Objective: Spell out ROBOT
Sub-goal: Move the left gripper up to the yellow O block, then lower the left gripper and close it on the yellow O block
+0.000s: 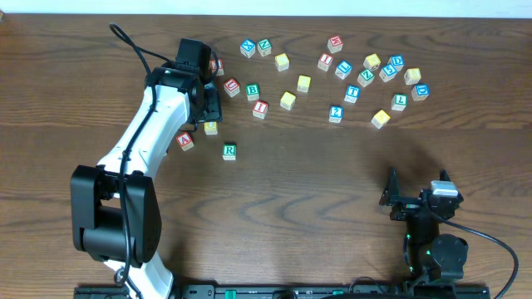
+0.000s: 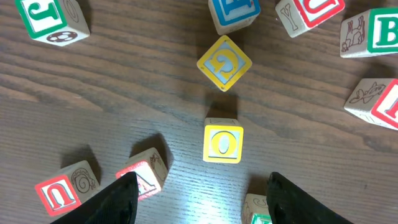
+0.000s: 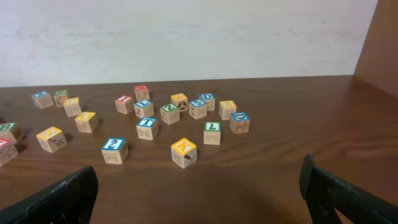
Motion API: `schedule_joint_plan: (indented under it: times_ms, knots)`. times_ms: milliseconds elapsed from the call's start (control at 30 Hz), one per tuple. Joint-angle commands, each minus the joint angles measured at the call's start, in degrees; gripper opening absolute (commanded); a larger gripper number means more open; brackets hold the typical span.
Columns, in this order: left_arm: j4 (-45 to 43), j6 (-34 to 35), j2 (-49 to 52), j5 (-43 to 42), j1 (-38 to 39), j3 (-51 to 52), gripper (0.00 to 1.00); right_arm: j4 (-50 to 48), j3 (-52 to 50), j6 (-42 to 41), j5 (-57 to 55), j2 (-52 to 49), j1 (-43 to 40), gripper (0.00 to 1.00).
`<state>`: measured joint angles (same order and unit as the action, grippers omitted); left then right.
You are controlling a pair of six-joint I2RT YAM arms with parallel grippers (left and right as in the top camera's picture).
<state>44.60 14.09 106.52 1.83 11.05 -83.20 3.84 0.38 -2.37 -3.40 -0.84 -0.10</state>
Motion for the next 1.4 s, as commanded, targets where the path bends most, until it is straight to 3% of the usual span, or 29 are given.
schedule_joint_plan:
  times_ms: [0, 700, 1033, 1367]
  knots:
    - [0.2, -0.5, 0.6, 0.0, 0.0, -1.4, 0.65, 0.2, -0.1, -0.4, -0.1, 0.4, 0.2, 0.99]
    - [1.6, -1.6, 1.0, -1.7, 0.1, -1.6, 0.64, 0.2, -0.1, -0.4, -0.1, 0.4, 0.2, 0.99]
    - [1.4, -1.6, 7.6, -2.9, 0.7, -1.6, 0.61, 0.2, -0.1, -0.4, -0.1, 0.4, 0.2, 0.99]
    - [0.8, -1.7, 8.0, -2.9, 3.1, -3.1, 0.61, 0.2, -0.1, -0.4, -0.1, 0.4, 0.2, 0.99]
